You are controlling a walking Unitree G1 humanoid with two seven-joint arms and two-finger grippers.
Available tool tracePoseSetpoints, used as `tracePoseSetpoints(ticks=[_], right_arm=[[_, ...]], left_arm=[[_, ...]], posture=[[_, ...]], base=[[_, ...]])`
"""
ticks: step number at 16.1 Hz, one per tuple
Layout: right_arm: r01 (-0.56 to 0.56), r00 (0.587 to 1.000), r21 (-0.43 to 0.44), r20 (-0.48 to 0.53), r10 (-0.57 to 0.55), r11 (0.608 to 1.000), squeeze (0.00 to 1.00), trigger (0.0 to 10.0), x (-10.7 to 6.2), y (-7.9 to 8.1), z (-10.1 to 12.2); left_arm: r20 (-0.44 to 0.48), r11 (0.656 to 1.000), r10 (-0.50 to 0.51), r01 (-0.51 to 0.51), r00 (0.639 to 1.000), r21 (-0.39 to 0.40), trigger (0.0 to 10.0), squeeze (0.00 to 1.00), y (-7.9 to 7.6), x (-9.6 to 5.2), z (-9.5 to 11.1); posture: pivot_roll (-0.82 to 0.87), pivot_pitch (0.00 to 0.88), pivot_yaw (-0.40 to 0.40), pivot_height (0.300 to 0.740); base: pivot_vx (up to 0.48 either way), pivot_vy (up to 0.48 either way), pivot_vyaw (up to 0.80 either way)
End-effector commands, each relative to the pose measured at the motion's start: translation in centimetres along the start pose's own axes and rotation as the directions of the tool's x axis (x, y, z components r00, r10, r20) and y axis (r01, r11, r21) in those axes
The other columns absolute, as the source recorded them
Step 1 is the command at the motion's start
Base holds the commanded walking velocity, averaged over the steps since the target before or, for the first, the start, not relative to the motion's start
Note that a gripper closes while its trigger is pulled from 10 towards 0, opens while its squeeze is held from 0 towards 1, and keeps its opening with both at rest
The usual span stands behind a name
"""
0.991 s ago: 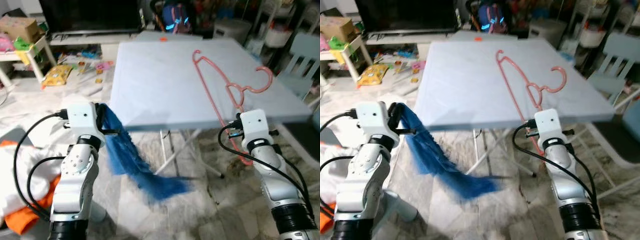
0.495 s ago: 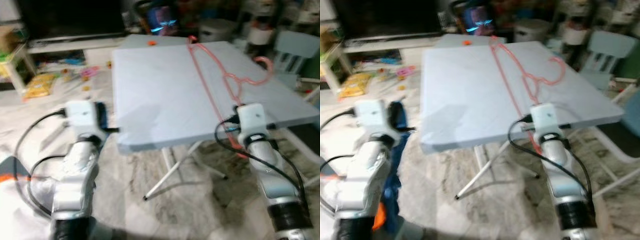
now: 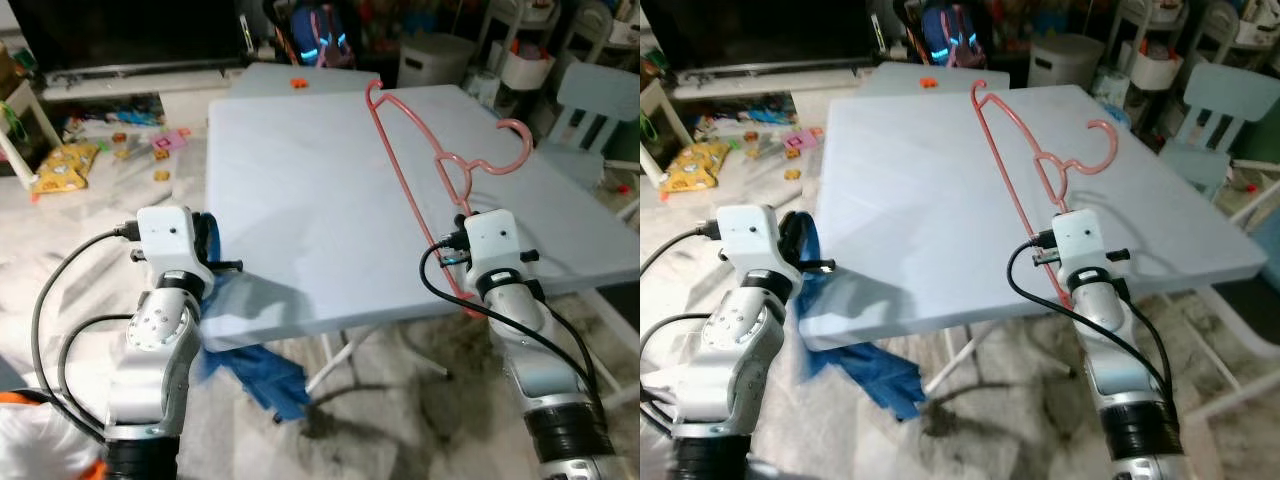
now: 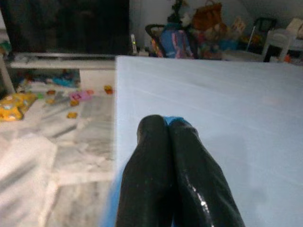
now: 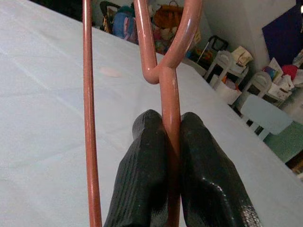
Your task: Hang hanger
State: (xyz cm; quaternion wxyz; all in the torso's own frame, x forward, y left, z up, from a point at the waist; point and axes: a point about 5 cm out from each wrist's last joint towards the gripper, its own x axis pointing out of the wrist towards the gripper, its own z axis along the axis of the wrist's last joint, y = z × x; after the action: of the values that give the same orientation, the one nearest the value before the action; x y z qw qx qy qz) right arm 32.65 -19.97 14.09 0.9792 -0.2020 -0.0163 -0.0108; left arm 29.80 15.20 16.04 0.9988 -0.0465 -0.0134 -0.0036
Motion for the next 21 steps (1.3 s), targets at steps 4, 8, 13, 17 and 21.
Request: tracePoseSetpoints(ticks=[4, 8, 13, 17, 21], right_arm=[[0.002, 1.0, -0.007, 0.023, -0.002, 1.0, 0.0, 10.0, 0.5, -0.3, 0.7], [-0.011, 0.999, -0.033, 0.039, 0.012, 0.999, 0.0, 10.0, 0.7, -0.3, 1.0], [-0.018, 0.999, -0.031, 0.038, 0.019, 0.999, 0.0, 10.0, 0.6, -0.3, 0.8], [-0.026, 0.999, -0.033, 0.04, 0.028, 0.999, 0.0, 10.0, 0.7, -0.1, 0.8], [-0.034, 0.998, -0.034, 0.047, 0.036, 0.999, 0.0, 10.0, 0.7, 0.0, 0.8]], left_arm=[[0.013, 1.0, -0.009, 0.009, 1.0, 0.005, 10.0, 0.0, -0.5, 0.2, 0.5], [0.038, 0.999, 0.037, -0.037, 0.999, -0.005, 10.0, 0.0, 0.0, 0.3, 0.9], [0.046, 0.993, 0.12, -0.119, 0.992, -0.013, 10.0, 0.0, 1.3, 0.3, 1.0], [0.053, 0.992, 0.126, -0.126, 0.991, -0.012, 10.0, 0.0, 1.5, 0.4, 1.0], [0.063, 0.993, 0.12, -0.12, 0.991, -0.008, 10.0, 0.0, 1.6, 0.4, 1.1]], posture=[[-0.11, 0.0, -0.027, 0.74], [-0.1, 0.0, -0.03, 0.74], [-0.11, 0.0, -0.03, 0.74], [-0.11, 0.0, -0.028, 0.74], [-0.11, 0.0, -0.029, 0.74]], base=[[0.0, -0.44, 0.0], [0.0, -0.104, 0.0], [0.0, 0.0, 0.0], [0.0, 0.0, 0.0], [0.0, 0.0, 0.0]])
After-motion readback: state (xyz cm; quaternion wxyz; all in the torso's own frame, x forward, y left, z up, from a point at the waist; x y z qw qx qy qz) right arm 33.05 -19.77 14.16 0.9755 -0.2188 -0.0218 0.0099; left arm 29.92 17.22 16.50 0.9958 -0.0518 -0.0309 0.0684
